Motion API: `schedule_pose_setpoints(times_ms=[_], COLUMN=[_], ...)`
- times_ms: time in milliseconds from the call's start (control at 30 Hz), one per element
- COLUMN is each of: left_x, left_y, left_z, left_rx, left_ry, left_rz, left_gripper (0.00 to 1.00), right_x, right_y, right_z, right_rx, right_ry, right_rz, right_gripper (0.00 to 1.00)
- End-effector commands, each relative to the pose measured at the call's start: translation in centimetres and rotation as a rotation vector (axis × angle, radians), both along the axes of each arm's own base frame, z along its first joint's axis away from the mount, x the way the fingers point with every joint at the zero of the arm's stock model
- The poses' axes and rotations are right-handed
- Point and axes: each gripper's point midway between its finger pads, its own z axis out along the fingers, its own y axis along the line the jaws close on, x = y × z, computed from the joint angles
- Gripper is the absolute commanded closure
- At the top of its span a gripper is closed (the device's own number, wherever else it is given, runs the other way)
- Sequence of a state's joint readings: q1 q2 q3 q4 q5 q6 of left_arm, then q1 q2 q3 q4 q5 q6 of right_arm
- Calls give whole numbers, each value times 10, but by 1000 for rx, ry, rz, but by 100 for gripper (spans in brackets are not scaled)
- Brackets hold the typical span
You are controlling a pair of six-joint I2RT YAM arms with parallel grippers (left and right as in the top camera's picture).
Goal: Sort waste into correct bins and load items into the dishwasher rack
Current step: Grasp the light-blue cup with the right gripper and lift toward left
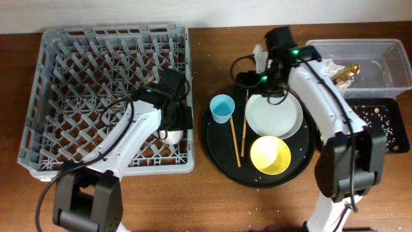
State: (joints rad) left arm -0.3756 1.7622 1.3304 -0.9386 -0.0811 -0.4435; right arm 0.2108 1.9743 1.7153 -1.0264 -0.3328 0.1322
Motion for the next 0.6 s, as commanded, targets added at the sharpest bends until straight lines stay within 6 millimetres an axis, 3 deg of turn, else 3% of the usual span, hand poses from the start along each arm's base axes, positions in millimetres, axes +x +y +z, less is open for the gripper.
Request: schedule_pose_setpoints(times_ms=[0,100,167,200,267,300,367,433,467,533,567], left_x=[17,47,60,63,62,60,60,58,56,55,56], left_y=[2,10,19,23,36,40,40,34,26,-7,-16], left_z=[27,91,115,116,114,113,113,113,113,128,139], left_rx=[-2,-43,-118,-138,-143,-139,-139,-175,-217,-463,-574], left_ry=[-47,-155,-195,-197,-179,-169,-169,-153,-140,-130,-139], left_rz=[7,55,91,103,136,145,145,133,113,-45,-96], left_gripper=[1,1,1,1,1,1,2,2,1,1,1], right_x=[-2,-6,-12,-12,-8,-9,-7,-8,-7,-3,0], right_y=[14,18,28,29,31,31,31,44,50,56,53], right_z=[-12,-17,-33,-40,-59,-72,-74,-55,-33,38,63], right_rx=[-14,-16,-26,-30,-30,-35,-30,92,170,375,450], right_ry=[17,26,62,83,122,148,160,166,138,8,-38], right_rz=[26,37,62,45,1,-6,-38,-27,-9,57,69], right_gripper=[4,13,25,38,53,74,96,96,96,96,96])
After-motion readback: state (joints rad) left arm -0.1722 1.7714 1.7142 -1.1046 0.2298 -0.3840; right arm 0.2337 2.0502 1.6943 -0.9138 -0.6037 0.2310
